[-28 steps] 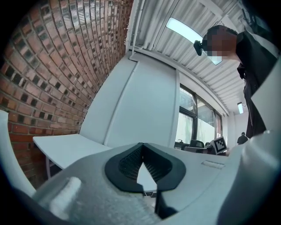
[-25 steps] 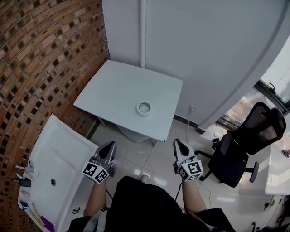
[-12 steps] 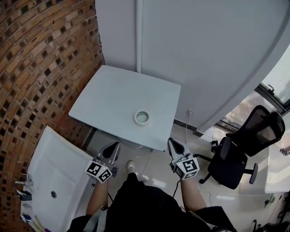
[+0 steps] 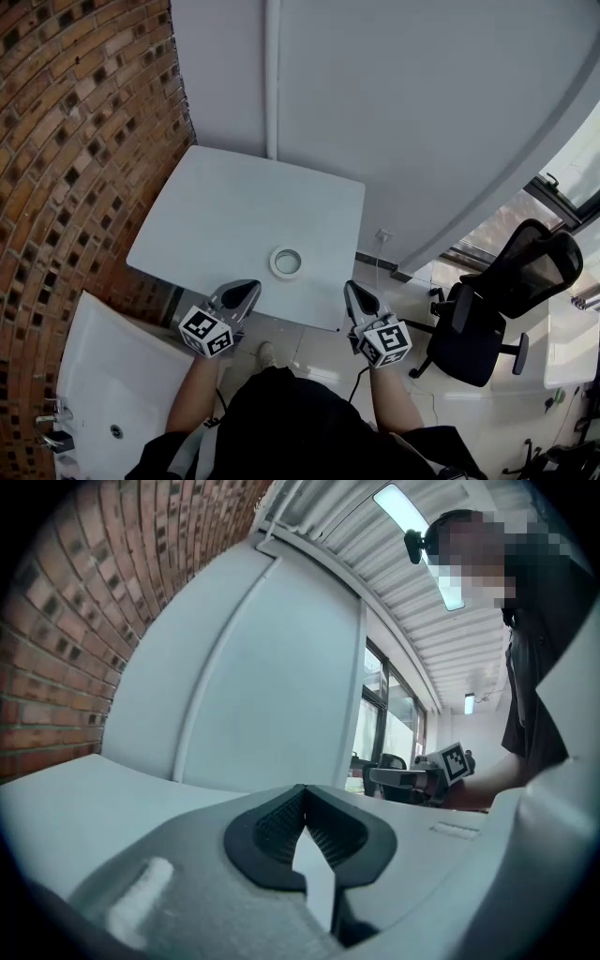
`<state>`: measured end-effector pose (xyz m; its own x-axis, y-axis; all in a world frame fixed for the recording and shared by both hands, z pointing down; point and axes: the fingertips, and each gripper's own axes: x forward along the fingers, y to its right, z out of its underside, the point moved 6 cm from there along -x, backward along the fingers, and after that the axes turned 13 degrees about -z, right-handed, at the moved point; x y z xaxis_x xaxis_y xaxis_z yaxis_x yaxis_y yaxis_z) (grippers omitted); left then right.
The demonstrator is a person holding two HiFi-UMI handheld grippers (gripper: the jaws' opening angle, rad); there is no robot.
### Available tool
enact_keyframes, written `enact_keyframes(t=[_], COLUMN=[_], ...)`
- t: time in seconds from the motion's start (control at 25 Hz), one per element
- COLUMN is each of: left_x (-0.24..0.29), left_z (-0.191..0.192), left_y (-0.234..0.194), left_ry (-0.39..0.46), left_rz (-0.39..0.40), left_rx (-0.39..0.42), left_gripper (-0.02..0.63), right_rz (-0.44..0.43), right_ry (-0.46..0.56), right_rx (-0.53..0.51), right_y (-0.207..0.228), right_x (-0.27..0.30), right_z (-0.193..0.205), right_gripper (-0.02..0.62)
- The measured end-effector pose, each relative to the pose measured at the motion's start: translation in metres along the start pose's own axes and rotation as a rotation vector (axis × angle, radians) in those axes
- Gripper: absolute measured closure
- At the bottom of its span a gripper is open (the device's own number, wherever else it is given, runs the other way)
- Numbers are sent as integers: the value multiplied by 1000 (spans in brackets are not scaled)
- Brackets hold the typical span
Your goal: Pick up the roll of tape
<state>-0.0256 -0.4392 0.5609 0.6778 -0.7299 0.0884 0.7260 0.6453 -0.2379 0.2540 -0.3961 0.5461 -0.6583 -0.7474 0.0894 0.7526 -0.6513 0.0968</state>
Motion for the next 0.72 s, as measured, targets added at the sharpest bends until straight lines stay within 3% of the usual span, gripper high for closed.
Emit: enact_keyframes(t=[0.08, 0.44, 0.6, 0.72], left_x=[19, 66, 69, 75], left_z=[4, 17, 25, 35], left_y=[-3, -14, -13, -21], left_ry=[-36, -90, -151, -211], left_rz=[42, 59, 149, 166], left_rx=[19, 67, 89, 120], left_gripper=[604, 604, 604, 603], right_rz=[15, 74, 93, 96], right_ry=[-3, -31, -26, -20], right_rx=[4, 11, 5, -4], right_y=[3, 19, 19, 17], right_x=[3, 17, 29, 36], right_z=[2, 9, 4, -1], right_gripper=[591, 591, 591, 591])
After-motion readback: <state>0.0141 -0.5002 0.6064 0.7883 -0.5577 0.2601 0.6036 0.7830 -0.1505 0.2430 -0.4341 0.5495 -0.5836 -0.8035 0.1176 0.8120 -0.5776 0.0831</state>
